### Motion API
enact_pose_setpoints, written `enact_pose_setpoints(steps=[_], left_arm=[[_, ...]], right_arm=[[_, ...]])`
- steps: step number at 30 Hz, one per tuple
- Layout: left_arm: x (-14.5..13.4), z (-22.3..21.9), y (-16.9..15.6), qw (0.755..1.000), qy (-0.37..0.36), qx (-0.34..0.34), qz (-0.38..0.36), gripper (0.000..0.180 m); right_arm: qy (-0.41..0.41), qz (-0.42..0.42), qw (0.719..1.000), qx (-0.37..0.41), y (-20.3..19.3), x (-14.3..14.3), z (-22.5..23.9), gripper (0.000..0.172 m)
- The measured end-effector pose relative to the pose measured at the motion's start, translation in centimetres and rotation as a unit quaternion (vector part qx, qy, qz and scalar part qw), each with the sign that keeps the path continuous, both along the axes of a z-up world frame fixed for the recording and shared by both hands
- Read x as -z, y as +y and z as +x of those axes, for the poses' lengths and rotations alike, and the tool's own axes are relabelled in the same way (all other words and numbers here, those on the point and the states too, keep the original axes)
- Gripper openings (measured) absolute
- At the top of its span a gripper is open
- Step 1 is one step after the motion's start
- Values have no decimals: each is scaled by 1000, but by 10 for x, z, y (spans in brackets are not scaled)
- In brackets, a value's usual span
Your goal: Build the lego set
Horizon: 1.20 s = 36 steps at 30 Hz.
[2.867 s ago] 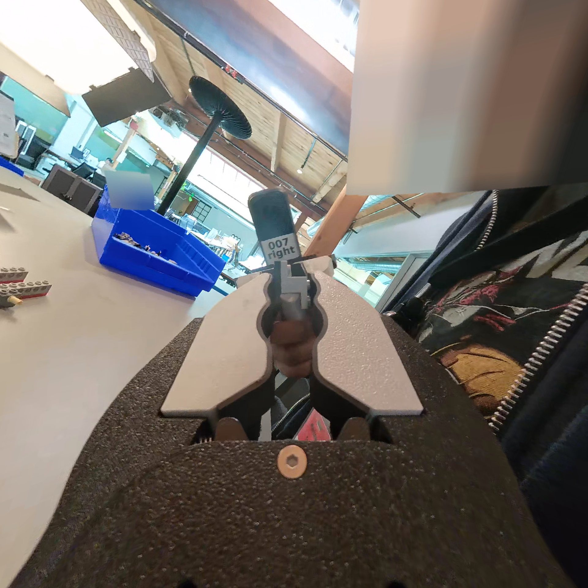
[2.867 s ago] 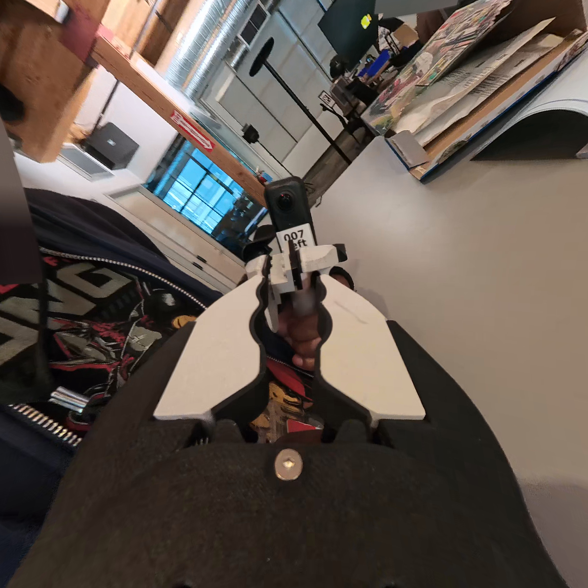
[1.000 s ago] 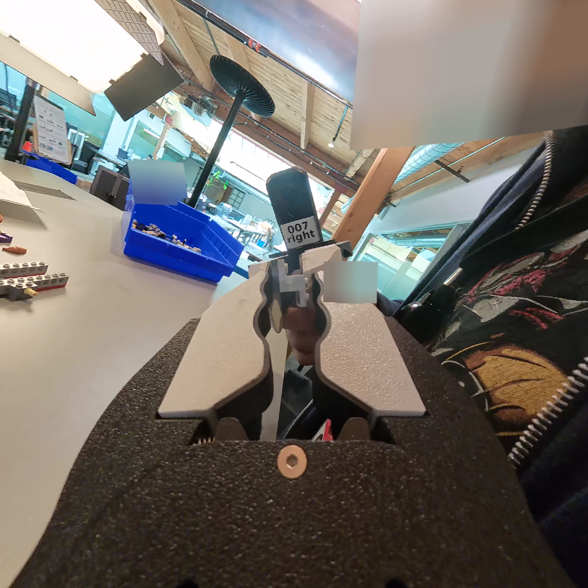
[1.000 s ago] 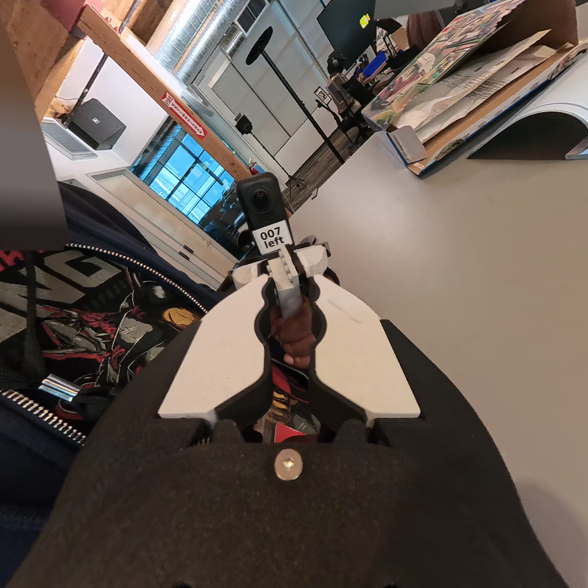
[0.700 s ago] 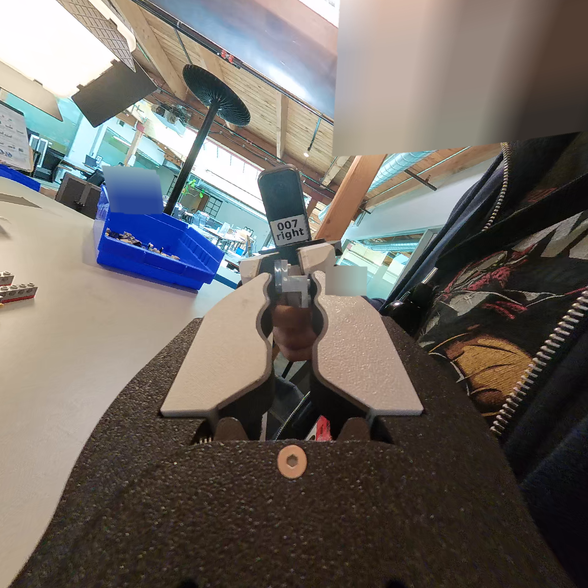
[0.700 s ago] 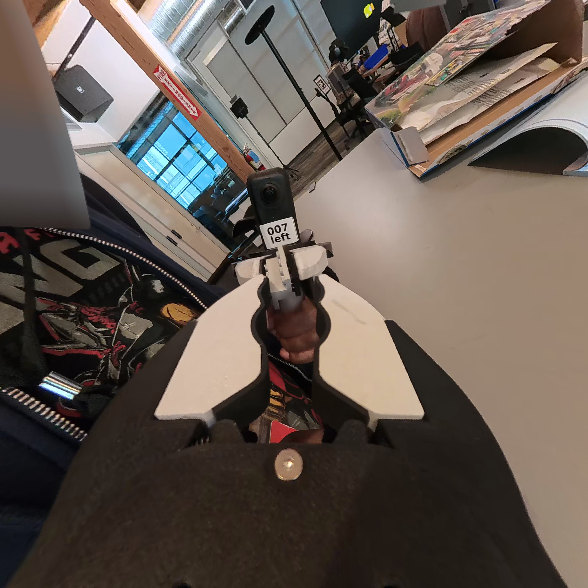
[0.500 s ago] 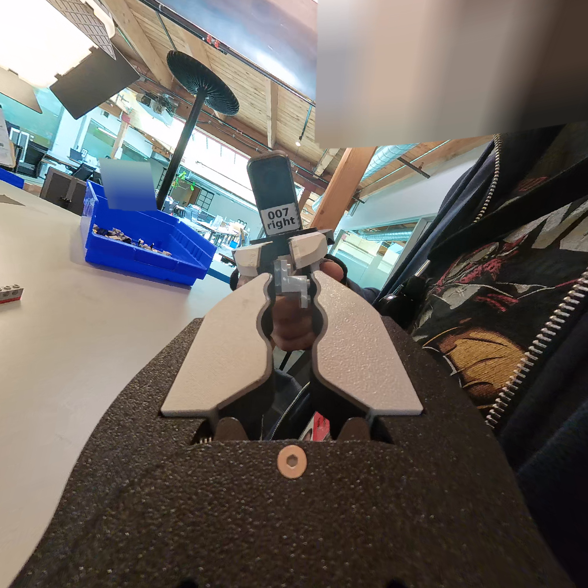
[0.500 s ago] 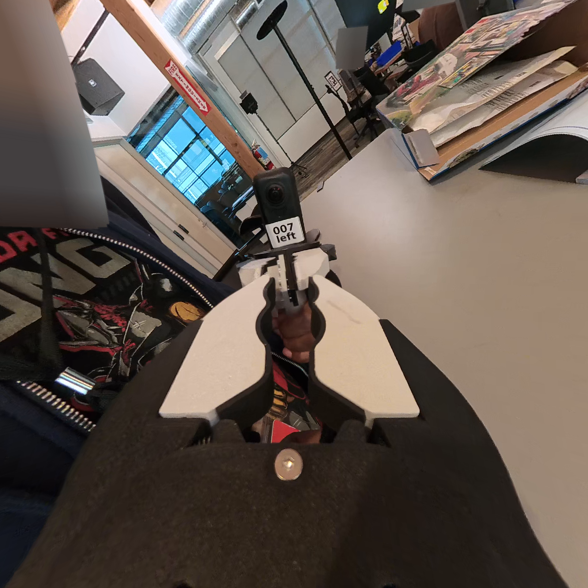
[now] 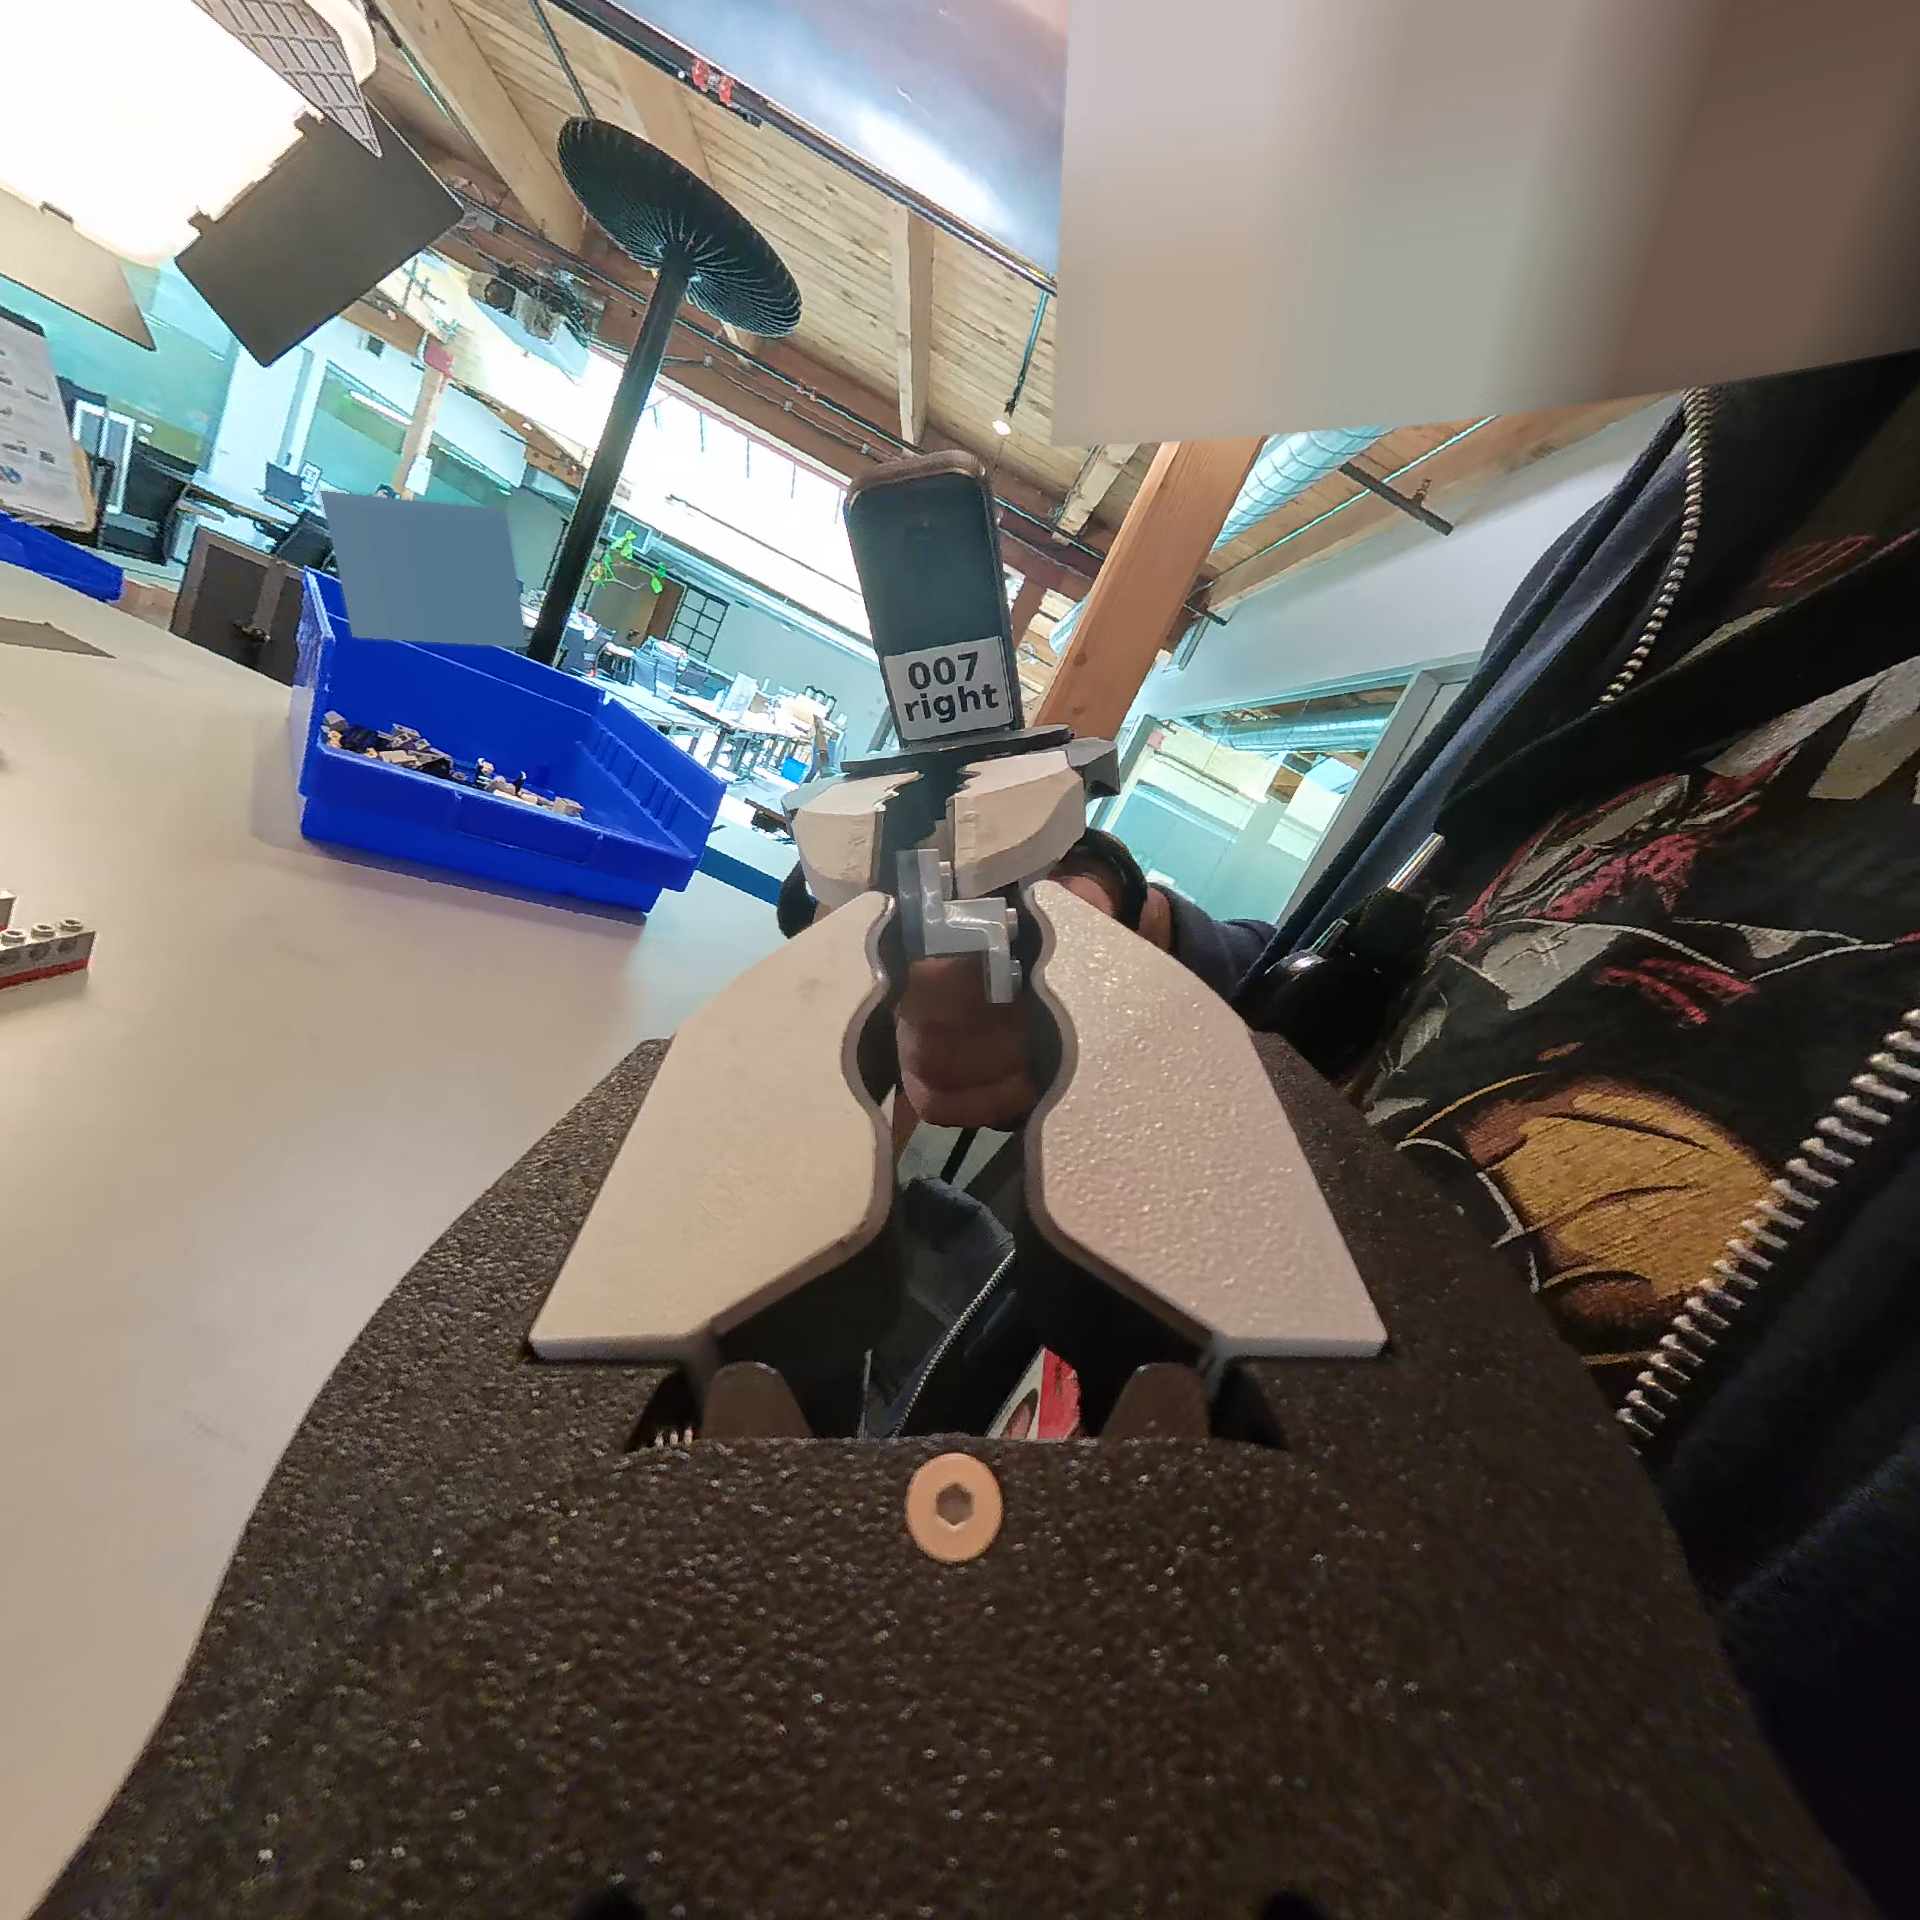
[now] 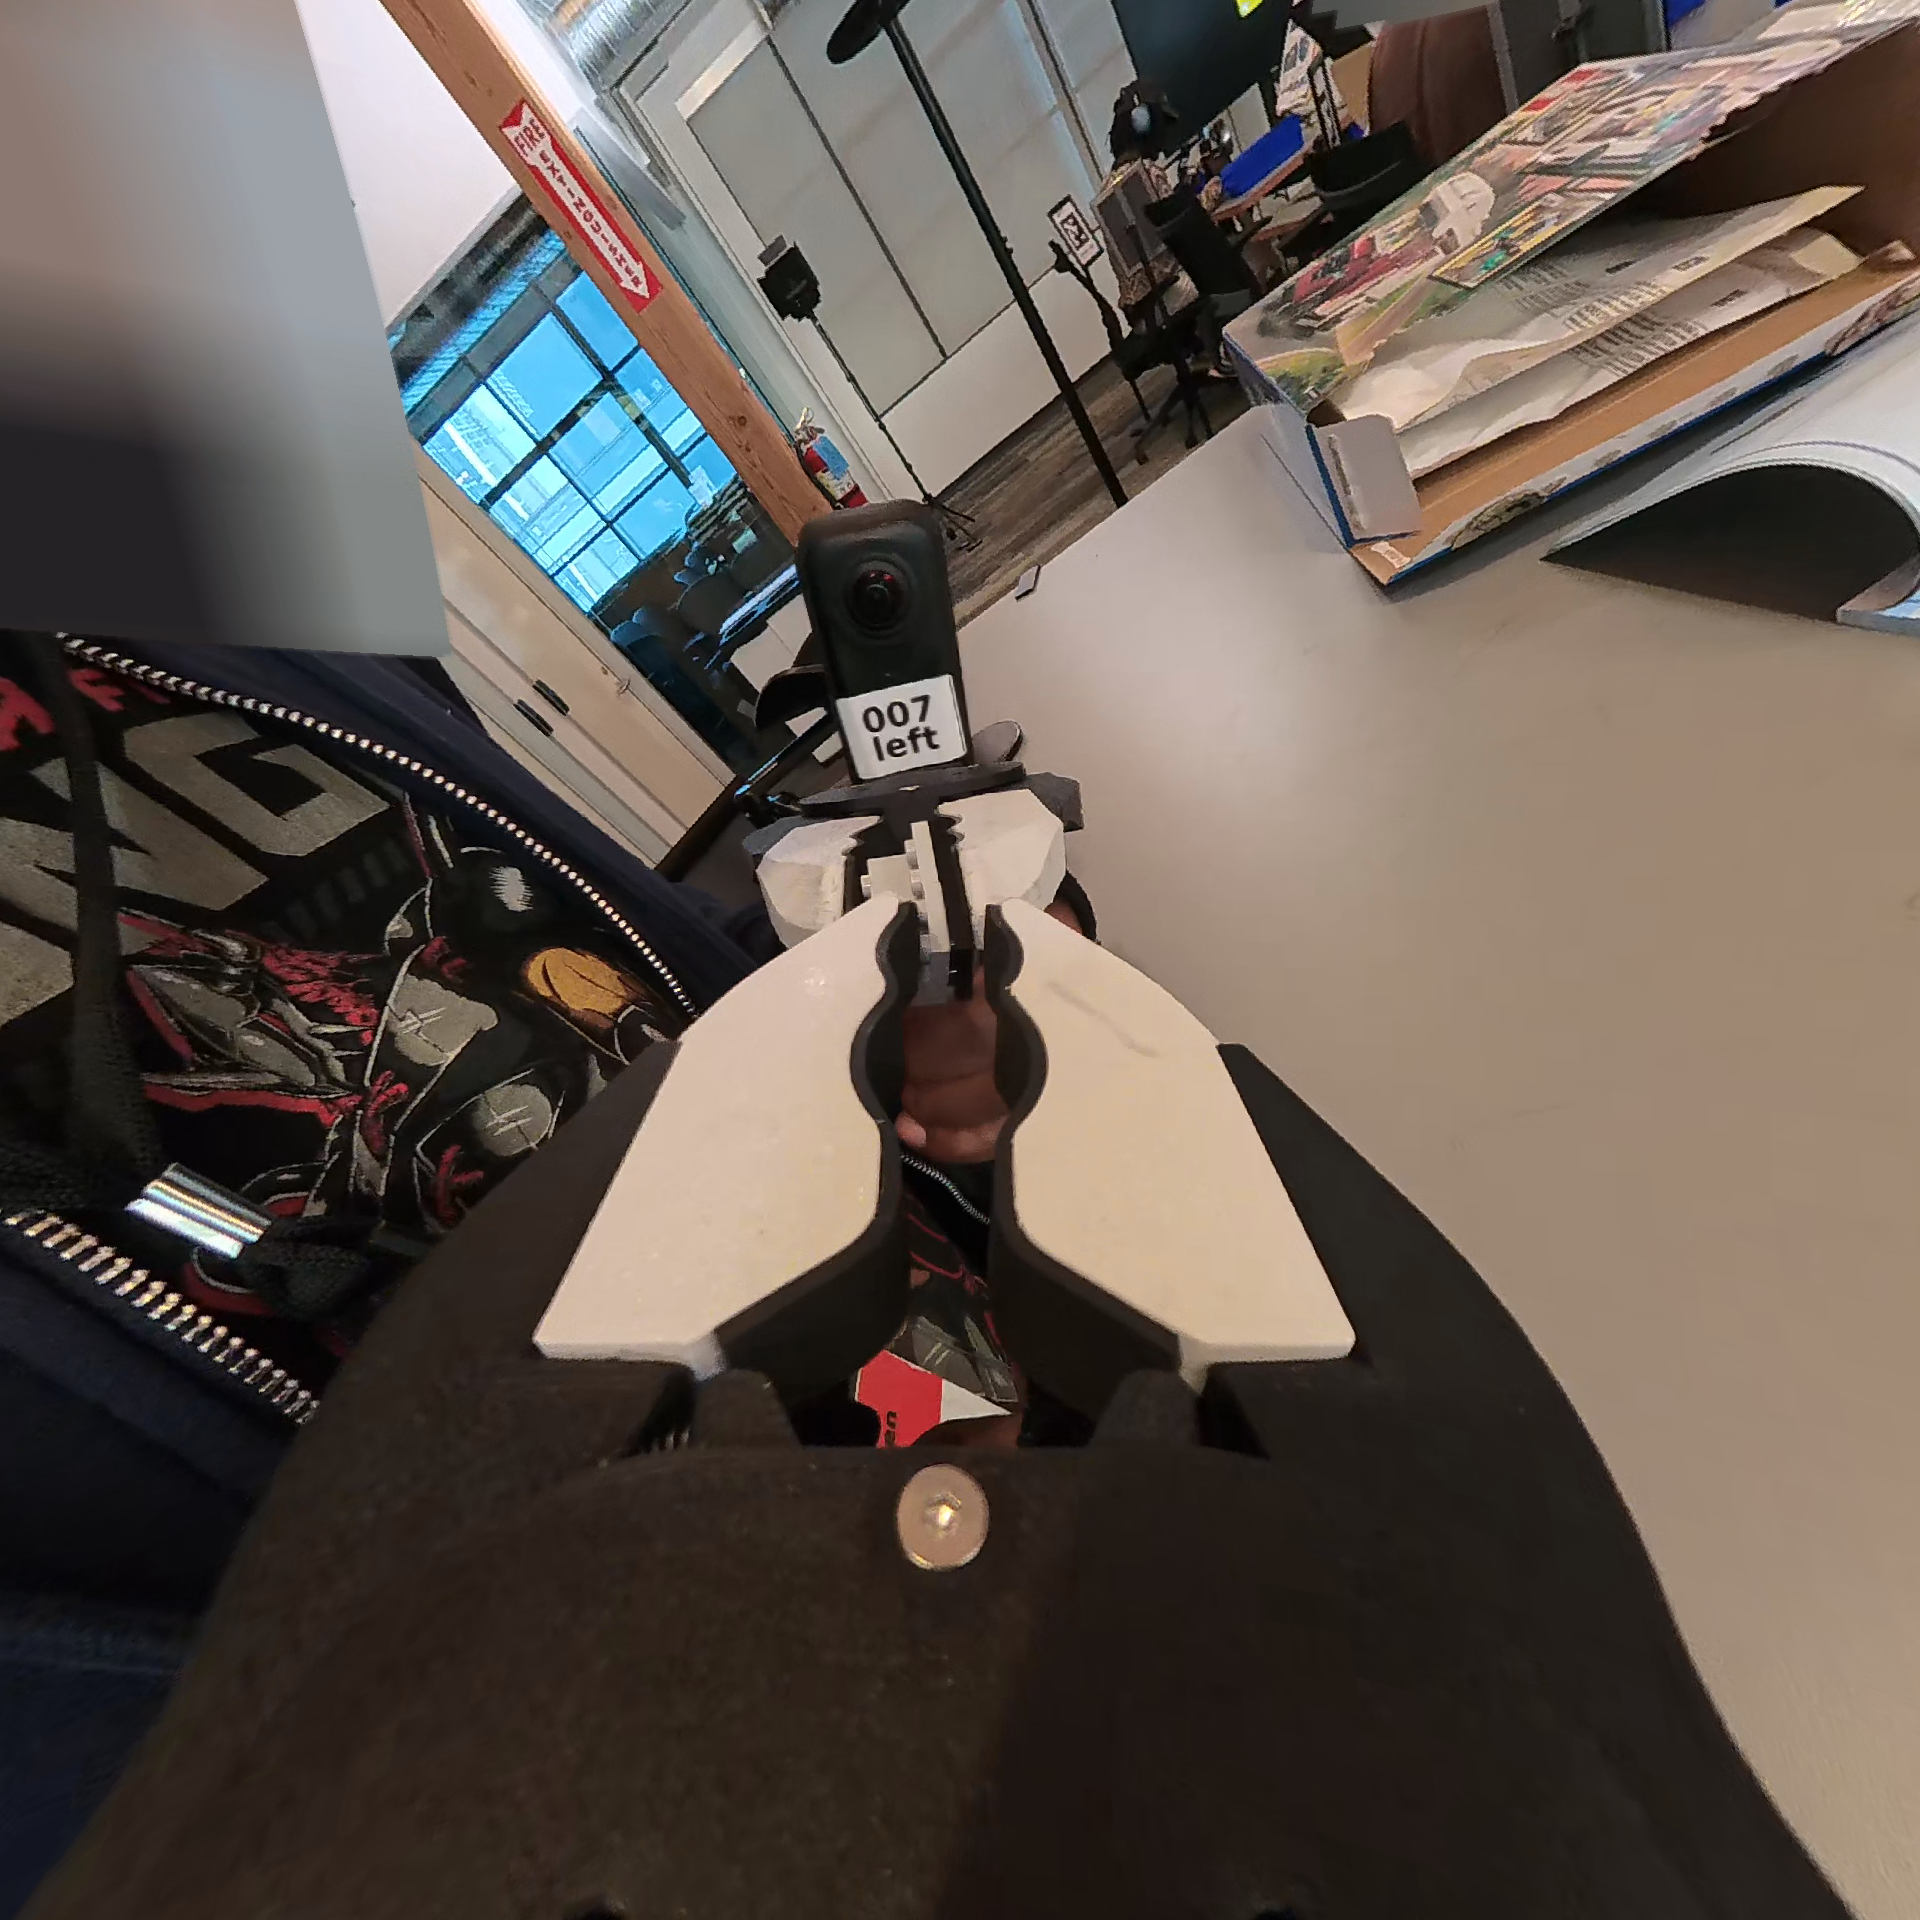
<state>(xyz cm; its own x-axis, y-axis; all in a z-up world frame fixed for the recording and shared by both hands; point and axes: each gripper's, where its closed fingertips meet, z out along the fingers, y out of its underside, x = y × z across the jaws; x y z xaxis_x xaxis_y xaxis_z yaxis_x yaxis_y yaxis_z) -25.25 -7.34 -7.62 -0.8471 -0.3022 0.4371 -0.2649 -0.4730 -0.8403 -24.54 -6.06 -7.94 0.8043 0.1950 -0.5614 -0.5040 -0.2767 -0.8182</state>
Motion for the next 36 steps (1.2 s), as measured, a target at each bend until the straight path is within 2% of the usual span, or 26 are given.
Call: enact_pose_setpoints(steps=[6,13,25,33,36], left_arm=[[0,-1,-3,1000,-8,-3,14,20],[-1,-4,-4,999,13,42,-14,20],[3,5,2,998,41,28,-33,20],[3,2,6,999,7,34,-20,20],[-3,1,11,999,-14,25,-41,19]], right_arm=[[-3,6,1000,0,-3,-1,-1,12],[-11,9,1000,-11,-5,0,-2,11],[-41,-8,999,20,0,4,5,9],[-22,-7,1000,11,4,2,3,10],[-19,1,1000,17,6,-1,4,17]])
